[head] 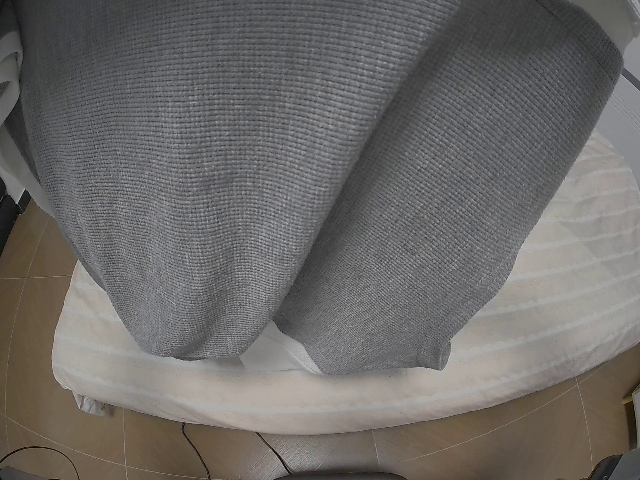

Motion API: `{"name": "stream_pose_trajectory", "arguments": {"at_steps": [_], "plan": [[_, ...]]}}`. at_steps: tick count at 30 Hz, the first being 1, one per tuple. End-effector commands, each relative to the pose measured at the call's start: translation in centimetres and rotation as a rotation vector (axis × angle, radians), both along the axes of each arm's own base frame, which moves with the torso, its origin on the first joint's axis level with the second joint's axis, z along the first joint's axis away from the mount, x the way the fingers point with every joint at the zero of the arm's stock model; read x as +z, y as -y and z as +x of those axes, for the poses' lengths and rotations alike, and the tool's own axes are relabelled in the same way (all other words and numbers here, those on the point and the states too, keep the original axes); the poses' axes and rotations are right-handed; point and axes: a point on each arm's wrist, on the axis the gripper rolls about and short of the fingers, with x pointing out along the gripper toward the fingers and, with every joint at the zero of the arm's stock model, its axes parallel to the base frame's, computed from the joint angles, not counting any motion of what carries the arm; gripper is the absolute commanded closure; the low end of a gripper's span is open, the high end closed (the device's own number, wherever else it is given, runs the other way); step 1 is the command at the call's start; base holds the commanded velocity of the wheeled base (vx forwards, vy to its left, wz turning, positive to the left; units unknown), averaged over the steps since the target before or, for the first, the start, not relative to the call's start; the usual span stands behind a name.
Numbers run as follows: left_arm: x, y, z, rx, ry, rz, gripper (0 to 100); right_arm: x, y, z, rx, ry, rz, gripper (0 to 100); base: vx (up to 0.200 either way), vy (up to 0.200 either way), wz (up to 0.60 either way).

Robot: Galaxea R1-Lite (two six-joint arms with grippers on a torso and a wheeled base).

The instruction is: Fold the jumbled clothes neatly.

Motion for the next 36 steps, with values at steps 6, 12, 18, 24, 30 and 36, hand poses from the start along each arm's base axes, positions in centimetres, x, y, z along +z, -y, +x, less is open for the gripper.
{"name": "stream_pose_trajectory", "arguments": {"at_steps": [6, 12, 18, 24, 30, 36], "plan": [[-0.20, 0.01, 0.04, 0.000, -0.006, 0.003, 100, -0.04, -0.04, 0.07, 0.000, -0.002, -0.001, 100, 0.000, -0.200, 0.00], [-0.23, 0.00, 0.00, 0.001, -0.007, 0.004, 100, 0.01, -0.02, 0.04, 0.000, 0.001, 0.001, 100, 0.000, -0.200, 0.00], [-0.23, 0.00, 0.00, 0.002, -0.007, 0.005, 100, 0.05, -0.01, 0.01, 0.000, 0.002, 0.001, 100, 0.000, -0.200, 0.00], [-0.20, 0.01, 0.04, 0.003, -0.007, 0.006, 100, 0.02, -0.08, 0.13, 0.001, -0.002, -0.002, 100, 0.000, -0.200, 0.00], [-0.25, 0.07, 0.17, 0.003, -0.011, 0.008, 100, 0.05, -0.12, 0.21, 0.001, -0.003, -0.002, 100, 0.000, -0.200, 0.00], [-0.26, 0.12, 0.27, 0.003, -0.012, 0.009, 100, 0.23, -0.05, 0.09, 0.001, 0.004, 0.001, 100, 0.000, -0.200, 0.00]]}}
